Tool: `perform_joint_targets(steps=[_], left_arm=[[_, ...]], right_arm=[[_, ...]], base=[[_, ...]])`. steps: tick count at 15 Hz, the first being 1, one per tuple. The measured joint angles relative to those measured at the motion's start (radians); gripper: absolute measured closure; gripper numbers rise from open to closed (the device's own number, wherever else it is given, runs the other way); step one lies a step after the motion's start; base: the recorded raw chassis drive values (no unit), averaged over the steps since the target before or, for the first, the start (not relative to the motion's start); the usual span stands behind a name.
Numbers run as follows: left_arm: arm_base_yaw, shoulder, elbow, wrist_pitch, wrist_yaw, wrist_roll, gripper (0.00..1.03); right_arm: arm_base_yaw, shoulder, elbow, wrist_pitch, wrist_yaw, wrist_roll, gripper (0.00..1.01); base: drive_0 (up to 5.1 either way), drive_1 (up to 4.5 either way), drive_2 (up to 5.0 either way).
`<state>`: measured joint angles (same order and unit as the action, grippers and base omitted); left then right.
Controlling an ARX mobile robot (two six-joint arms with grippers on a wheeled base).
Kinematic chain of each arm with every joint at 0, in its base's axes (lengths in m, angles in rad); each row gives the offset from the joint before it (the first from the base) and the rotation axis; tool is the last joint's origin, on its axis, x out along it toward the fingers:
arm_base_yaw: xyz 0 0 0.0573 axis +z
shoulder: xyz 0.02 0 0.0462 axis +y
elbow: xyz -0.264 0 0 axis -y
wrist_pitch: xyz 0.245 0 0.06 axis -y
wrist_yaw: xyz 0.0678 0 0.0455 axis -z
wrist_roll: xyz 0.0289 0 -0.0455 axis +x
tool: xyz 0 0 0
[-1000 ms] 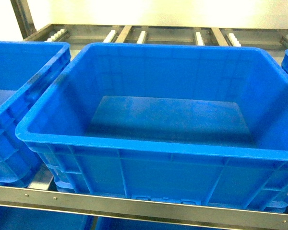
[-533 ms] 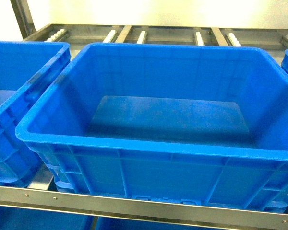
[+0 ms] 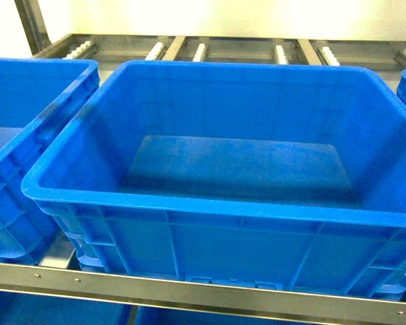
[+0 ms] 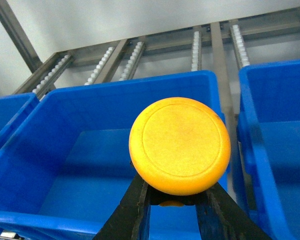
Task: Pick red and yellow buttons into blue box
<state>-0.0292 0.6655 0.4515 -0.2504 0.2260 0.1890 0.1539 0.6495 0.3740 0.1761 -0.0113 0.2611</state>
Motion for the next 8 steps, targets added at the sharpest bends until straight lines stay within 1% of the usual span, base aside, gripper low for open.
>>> perform_joint_targets(steps=[1,2,3,4,5,7,8], left_arm=[[0.0,0.0,0.0,0.0,0.0,0.0,0.74],[0.0,0.0,0.0,0.0,0.0,0.0,0.74],[0.0,0.0,0.0,0.0,0.0,0.0,0.74],[0.0,0.0,0.0,0.0,0.0,0.0,0.74],[0.0,0.0,0.0,0.0,0.0,0.0,0.74],[0.0,0.0,0.0,0.0,0.0,0.0,0.74],[0.0,0.0,0.0,0.0,0.0,0.0,0.74]], right_arm=[[0.053,0.063,0.024,0.046,0.024,0.0,0.84],[0.095,0.113,0.04,0.092,0.037,-0.001,0.84],[0.135,0.17,0.065,0.129,0.046,-0.012,0.84],[0.163,0.217,0.084,0.171,0.053,-0.026,0.84],[0.185,0.271,0.108,0.209,0.053,-0.045,0.84],[0.186,0.36,0.144,0.248,0.045,-0.087,0.84],[0.186,0.399,0.155,0.262,0.025,-0.117,0.84]], base=[[0.0,0.0,0.0],[0.0,0.0,0.0],[0.0,0.0,0.0],[0.0,0.0,0.0],[0.0,0.0,0.0],[0.0,0.0,0.0],[0.0,0.0,0.0]])
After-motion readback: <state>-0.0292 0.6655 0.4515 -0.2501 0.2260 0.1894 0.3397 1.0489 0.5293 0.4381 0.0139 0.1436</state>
